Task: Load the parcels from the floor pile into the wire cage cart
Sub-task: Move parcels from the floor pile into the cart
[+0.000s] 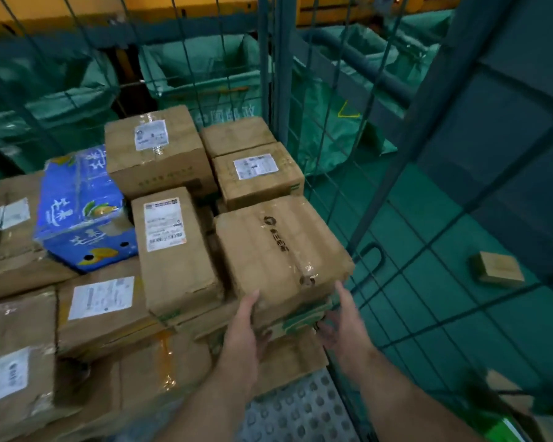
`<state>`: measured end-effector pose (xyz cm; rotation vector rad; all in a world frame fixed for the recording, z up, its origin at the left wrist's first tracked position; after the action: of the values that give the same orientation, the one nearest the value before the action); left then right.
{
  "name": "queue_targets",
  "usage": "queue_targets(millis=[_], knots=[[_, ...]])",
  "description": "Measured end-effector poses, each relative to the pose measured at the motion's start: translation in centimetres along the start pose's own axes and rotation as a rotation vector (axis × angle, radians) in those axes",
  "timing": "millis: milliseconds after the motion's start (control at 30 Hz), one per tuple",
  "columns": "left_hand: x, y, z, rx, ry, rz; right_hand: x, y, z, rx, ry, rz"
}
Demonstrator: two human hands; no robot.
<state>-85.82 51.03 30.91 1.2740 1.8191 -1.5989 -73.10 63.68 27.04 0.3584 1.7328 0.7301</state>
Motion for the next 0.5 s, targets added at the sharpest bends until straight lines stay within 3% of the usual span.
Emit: queue_targets(millis=[233,500], knots=[[-3.9,-6.0,-0.2,-0.091,0.12,-0.114,-4.7,3.7,-4.0,0.051,0.13,0.168],[-1.5,-16.6,-4.5,0.094,0.108,-0.189,-4.5,11.0,-11.2,-0.022,0.196,0.249]])
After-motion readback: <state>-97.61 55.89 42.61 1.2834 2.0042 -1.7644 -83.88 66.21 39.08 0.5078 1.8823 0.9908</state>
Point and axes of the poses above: each hand's wrist, its own x-axis towards the middle knuckle, its own z-axis out of the back of the hand, y = z × x, the point moved 3 cm from there along x, towards the middle knuckle, and after that the axes turned 1 degree about y, right-handed, at the moved point
